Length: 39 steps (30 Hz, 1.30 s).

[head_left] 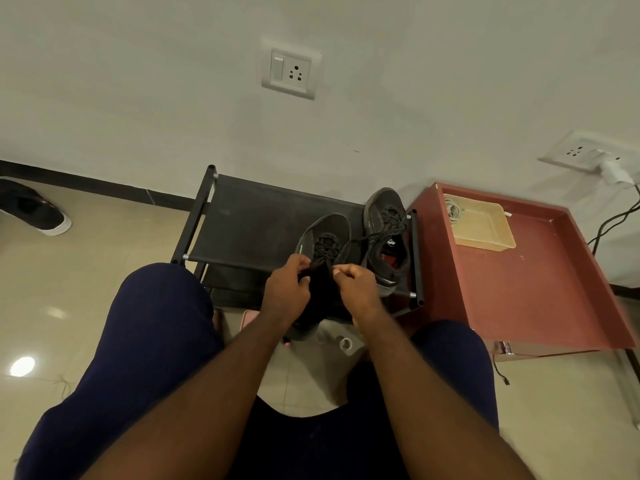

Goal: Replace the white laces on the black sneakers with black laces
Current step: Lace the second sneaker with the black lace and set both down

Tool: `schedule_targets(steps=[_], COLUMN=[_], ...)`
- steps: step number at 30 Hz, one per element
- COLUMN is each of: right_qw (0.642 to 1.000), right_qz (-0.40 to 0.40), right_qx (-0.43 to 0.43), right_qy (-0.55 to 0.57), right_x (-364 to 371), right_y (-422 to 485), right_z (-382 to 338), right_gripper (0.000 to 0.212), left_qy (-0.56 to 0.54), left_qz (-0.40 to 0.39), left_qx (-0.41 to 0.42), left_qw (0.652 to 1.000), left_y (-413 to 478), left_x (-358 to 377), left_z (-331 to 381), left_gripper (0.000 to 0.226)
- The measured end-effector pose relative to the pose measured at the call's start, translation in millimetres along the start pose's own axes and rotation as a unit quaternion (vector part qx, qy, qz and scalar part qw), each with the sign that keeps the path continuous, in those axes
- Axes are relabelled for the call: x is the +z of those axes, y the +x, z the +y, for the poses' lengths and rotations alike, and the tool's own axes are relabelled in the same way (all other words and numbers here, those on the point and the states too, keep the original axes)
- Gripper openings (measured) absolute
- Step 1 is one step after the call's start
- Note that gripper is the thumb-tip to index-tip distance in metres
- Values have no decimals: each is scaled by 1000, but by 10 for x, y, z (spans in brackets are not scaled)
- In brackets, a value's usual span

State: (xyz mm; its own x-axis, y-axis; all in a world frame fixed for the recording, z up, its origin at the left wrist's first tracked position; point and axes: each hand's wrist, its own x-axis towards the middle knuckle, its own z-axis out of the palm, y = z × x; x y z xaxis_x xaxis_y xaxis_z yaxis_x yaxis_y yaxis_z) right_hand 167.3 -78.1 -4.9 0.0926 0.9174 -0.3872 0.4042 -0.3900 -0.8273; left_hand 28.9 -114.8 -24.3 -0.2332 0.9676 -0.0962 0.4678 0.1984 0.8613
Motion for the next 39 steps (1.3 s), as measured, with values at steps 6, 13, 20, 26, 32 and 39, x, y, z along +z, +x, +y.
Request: schedule_targets(steps=[6, 13, 20, 26, 32, 39], right_qw=[976, 925, 949, 938, 896, 881], right_qz=[5, 34, 115, -4, -21, 43], right_qx=[-115, -173, -109, -178, -230, -236], right_qy=[-185, -336, -272, -298, -380, -408], right_x=[-122, -91, -244, -169, -152, -191], right_y=[-56, 80, 132, 87, 111, 104], right_z=[-18, -117, 34, -40, -120, -123], right_gripper=[15, 20, 20, 30, 14, 8], left_qy=[-2, 13, -17, -9, -4, -5], left_qz=[9, 4, 6, 11, 8, 2], left_qx=[0, 10, 5, 11, 8, 0], left_qw=[1000, 1000, 1000, 1000, 1000, 1000], left_y=[20, 27, 41, 45, 37, 46], left_x=[45, 45, 52, 57, 46, 35], left_z=[-21, -60, -94, -93, -94, -66], left_gripper=[29, 27, 27, 28, 27, 27])
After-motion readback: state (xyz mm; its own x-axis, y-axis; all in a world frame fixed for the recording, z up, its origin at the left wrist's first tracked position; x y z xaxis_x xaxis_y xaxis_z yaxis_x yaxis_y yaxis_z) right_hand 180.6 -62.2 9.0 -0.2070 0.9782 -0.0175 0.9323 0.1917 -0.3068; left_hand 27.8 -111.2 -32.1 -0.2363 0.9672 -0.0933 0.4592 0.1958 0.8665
